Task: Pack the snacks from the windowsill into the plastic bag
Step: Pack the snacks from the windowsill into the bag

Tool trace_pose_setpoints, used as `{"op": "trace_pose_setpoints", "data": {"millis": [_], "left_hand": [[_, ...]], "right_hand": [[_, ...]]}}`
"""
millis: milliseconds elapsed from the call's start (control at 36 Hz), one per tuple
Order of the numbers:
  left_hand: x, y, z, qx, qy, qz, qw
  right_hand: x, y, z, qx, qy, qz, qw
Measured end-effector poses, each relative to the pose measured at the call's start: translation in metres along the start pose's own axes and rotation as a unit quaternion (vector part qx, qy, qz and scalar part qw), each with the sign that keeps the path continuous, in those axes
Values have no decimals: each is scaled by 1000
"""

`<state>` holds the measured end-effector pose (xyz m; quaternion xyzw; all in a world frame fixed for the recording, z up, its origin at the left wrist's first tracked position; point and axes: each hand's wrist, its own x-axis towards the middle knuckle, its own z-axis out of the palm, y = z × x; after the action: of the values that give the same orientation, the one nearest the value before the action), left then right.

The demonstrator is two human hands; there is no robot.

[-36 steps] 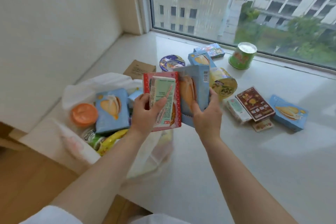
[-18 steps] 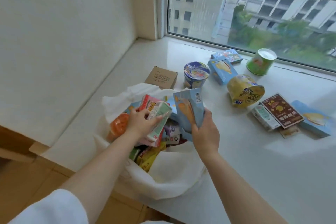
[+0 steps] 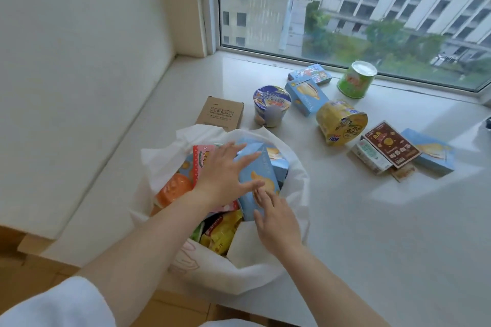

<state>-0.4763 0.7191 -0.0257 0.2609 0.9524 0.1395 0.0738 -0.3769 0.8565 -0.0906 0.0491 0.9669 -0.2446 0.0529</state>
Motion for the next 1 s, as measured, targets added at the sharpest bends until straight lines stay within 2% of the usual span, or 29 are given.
{"op": "trace_pose_setpoints", "data": {"millis": [56,111,194,278,333,389,444,472,500,528,556,611,639,667,806,889,944,1000], "left_hand": [[12,8,-1,80,-63,9,995],[23,11,1,117,-92,-6,989],[33,7,2,119,-114,-23,986],[37,8,0,124,-152,-27,980],[41,8,-2,118,-166,-36,978],[46,8,-4,107,-172,-48,978],[50,9,-7,100,-179,-59,977],[51,10,-8,95,-181,-64,977],[52,11,-9,91,-182,-67,977],[52,11,-9,89,-180,-67,977],[52,11,-8,92,-178,-66,978],[50,12,-8,102,-172,-60,978],[48,12,-7,108,-171,-57,978],[45,12,-7,115,-171,-54,977],[28,11,-2,107,-170,-47,978],[16,16,-1,78,-169,-36,982],[8,20,0,-27,-177,-40,983],[-2,22,4,-179,-199,-53,962]], "right_hand": [[4,7,-4,-104,35,-3,994],[5,11,-14,-203,-46,72,976],[1,24,-27,-303,-172,166,922],[-9,42,-32,-317,-205,176,909],[-16,51,-35,-304,-177,172,920],[-21,62,-37,-244,-121,184,944],[-24,71,-37,-66,-14,215,974],[-24,71,-40,64,56,246,965],[-22,69,-46,202,119,291,927],[-17,67,-55,334,174,339,862],[-12,66,-64,451,209,377,781],[-5,67,-81,649,228,402,604],[-2,69,-87,705,226,396,543],[2,70,-92,735,211,388,514],[11,59,-108,756,179,394,491],[19,52,-111,745,145,417,499],[24,46,-118,740,133,431,499],[25,41,-125,745,107,419,508]]}}
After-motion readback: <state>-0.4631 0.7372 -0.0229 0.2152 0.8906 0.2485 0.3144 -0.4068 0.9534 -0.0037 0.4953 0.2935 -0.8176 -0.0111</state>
